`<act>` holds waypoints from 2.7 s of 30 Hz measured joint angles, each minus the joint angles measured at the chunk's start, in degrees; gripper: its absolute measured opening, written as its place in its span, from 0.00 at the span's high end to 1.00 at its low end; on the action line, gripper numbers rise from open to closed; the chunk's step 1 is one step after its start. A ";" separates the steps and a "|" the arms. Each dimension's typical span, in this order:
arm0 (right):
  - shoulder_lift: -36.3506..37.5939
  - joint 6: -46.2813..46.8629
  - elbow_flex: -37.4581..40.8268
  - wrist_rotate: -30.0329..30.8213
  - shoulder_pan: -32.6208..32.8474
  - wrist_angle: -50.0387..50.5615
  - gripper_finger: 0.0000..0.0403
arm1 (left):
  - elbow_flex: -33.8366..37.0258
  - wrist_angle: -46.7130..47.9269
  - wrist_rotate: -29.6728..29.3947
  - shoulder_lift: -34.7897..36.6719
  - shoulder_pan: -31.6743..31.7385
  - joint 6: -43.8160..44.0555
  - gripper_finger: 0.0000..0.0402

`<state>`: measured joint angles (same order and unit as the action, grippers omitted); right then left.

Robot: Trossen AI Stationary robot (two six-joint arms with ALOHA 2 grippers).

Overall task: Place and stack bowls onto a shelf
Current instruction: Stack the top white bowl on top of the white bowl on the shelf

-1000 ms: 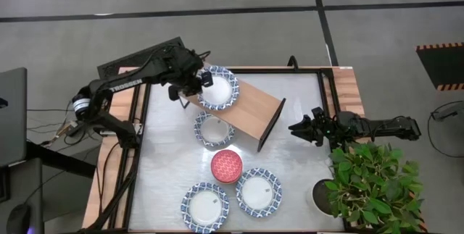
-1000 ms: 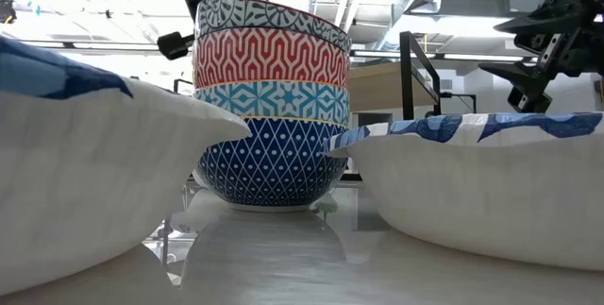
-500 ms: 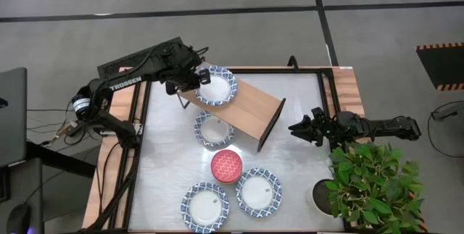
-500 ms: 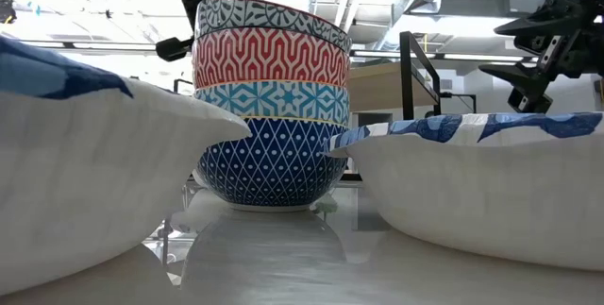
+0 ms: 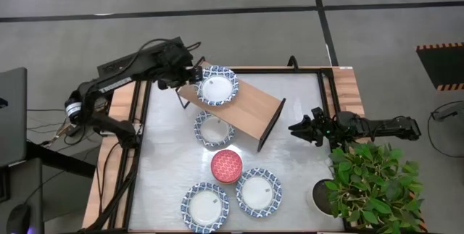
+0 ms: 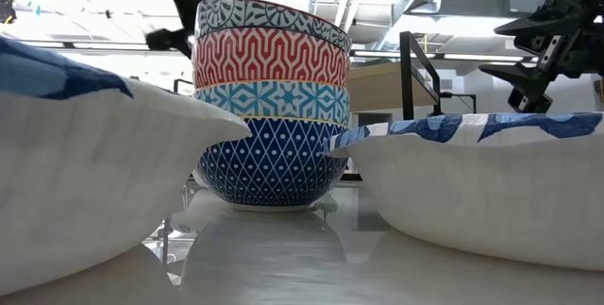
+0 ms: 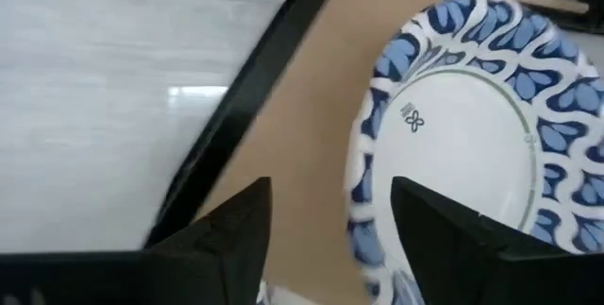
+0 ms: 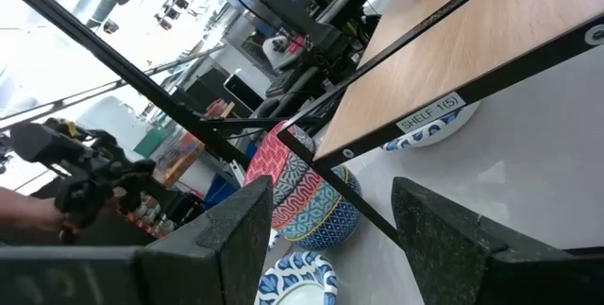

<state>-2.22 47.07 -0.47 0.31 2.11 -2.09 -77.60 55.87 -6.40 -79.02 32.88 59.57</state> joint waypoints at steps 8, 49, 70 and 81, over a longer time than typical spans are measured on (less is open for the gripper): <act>0.00 0.83 0.00 0.11 0.00 0.04 0.39 | -0.09 6.15 4.53 7.83 -4.82 -8.02 0.48; -0.01 7.08 0.00 1.64 0.01 0.33 0.39 | 49.98 -47.74 -12.31 5.91 -38.38 46.53 0.49; -0.02 6.68 0.00 1.67 0.00 0.37 0.39 | 50.18 -57.85 -12.43 -1.83 -39.06 47.99 0.91; -0.02 6.36 0.00 1.67 0.01 0.39 0.39 | 50.18 -50.74 -8.91 4.49 -40.44 52.19 1.00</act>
<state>-2.23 53.43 -0.47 1.98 2.12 -1.69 -27.42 5.12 -15.30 -74.52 -7.56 111.76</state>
